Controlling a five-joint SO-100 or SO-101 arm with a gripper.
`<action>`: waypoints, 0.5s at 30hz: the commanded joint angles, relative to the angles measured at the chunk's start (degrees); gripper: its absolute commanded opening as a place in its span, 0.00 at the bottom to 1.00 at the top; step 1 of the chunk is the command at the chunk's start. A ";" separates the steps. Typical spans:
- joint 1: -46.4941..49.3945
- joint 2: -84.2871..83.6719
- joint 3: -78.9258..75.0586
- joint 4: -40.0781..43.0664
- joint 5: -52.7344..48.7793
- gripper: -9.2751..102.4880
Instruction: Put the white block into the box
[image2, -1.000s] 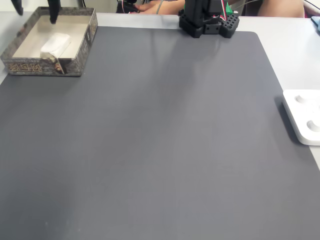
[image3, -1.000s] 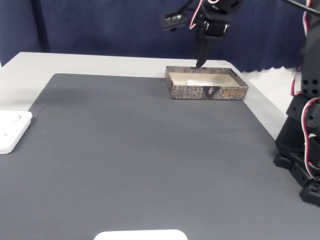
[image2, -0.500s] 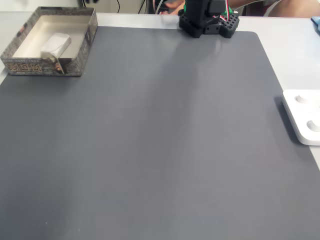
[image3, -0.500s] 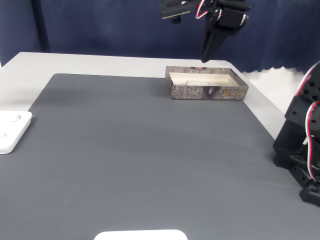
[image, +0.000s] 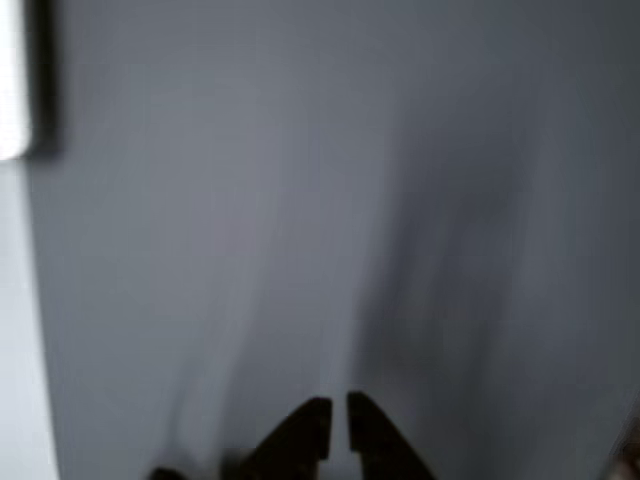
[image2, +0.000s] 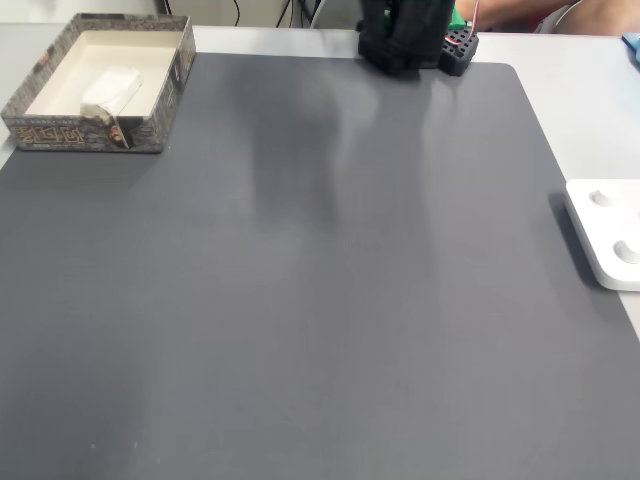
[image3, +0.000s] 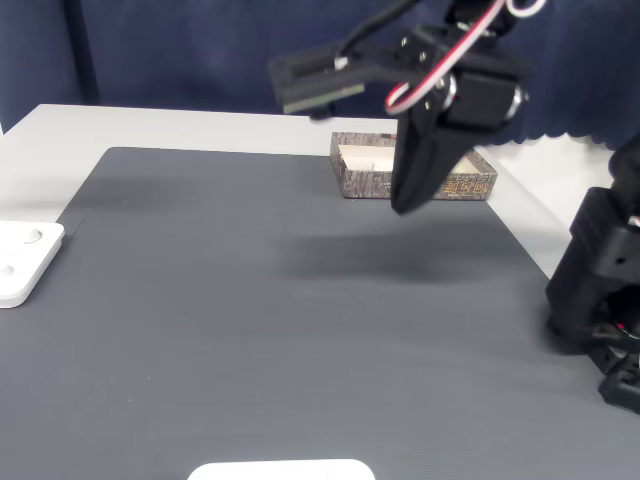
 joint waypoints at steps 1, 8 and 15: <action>-9.23 5.54 3.52 -2.99 -5.54 0.07; -14.15 20.04 16.52 -10.11 -10.55 0.07; -14.77 40.78 33.57 -17.93 -12.57 0.07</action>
